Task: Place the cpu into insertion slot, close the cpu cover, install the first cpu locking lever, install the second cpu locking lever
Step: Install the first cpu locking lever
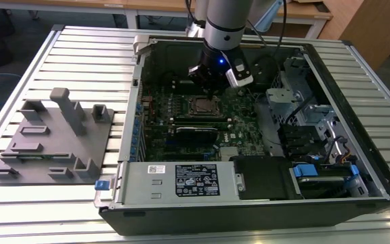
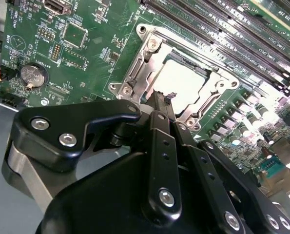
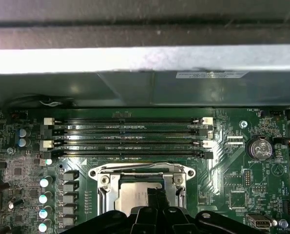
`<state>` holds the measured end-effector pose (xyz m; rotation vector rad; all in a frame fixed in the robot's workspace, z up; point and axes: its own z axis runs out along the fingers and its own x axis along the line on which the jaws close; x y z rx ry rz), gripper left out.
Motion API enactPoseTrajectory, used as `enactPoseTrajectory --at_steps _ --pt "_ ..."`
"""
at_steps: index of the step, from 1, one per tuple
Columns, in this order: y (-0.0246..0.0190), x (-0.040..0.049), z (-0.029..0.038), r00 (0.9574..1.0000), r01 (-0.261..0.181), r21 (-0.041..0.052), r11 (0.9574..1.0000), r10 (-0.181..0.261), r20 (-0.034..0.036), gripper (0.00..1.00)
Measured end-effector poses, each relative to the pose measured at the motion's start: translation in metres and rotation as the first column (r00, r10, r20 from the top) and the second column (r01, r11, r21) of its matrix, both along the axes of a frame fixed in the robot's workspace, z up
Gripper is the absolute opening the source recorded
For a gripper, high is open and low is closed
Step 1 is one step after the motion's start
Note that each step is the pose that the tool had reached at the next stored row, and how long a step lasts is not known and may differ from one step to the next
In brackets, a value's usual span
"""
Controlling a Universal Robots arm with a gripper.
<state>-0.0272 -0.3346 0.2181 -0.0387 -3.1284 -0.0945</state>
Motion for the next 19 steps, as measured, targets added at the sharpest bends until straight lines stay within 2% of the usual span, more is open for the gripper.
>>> enactPoseTrajectory --at_steps 5,13,19 --pt "-0.0032 0.0 0.0001 1.0 0.0 -0.0002 1.0 0.0 -0.0001 0.1" --pt "-0.0131 -0.002 0.0 1.0 -0.005 0.0001 1.0 0.005 0.0015 0.1" --pt "-0.0134 -0.0084 -0.0001 1.0 -0.005 0.0001 1.0 0.005 0.0029 0.1"
